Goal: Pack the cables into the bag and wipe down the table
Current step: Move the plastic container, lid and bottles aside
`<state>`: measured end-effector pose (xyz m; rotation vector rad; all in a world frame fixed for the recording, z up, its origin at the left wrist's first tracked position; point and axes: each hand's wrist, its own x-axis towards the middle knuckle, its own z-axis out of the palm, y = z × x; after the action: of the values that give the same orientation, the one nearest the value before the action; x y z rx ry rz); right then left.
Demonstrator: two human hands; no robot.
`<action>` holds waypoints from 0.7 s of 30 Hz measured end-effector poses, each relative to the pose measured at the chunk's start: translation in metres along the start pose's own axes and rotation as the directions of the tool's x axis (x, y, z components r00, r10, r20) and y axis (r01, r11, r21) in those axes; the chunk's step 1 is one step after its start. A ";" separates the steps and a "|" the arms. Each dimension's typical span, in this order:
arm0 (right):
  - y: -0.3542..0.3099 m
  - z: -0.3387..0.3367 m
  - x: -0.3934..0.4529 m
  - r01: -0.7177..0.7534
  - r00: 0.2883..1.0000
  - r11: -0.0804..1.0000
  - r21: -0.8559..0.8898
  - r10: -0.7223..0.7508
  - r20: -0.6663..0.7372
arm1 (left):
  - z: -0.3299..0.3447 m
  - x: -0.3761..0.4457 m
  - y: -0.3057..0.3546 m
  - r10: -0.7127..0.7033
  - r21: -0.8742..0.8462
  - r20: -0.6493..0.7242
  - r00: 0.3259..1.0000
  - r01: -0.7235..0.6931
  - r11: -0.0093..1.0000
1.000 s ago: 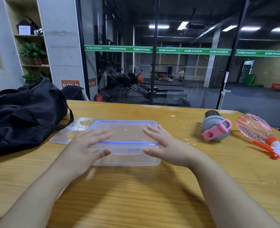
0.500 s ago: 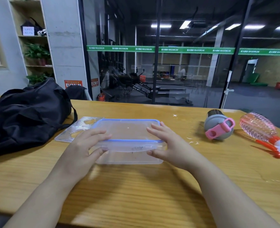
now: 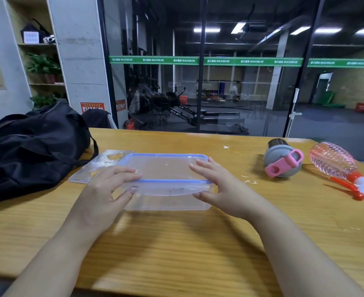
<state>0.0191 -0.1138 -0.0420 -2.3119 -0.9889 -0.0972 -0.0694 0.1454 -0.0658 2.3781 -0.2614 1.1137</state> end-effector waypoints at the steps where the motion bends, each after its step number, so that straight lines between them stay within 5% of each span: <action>1: 0.000 0.000 0.000 -0.001 1.000 1.000 -0.003 0.001 0.008 | 0.000 0.000 0.000 -0.008 -0.002 0.005 1.000 0.008 1.000; 12: -0.004 -0.002 -0.001 -0.043 0.999 0.986 0.162 0.040 0.021 | 0.003 0.000 -0.001 -0.128 -0.087 0.081 0.989 0.134 0.987; 21: -0.006 -0.002 0.000 -0.039 0.999 0.997 0.060 0.038 0.016 | 0.005 0.004 -0.005 -0.207 -0.097 0.136 0.969 0.221 0.970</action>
<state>0.0150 -0.1119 -0.0373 -2.2786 -0.9422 -0.0338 -0.0615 0.1470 -0.0675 2.3158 -0.1022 0.8304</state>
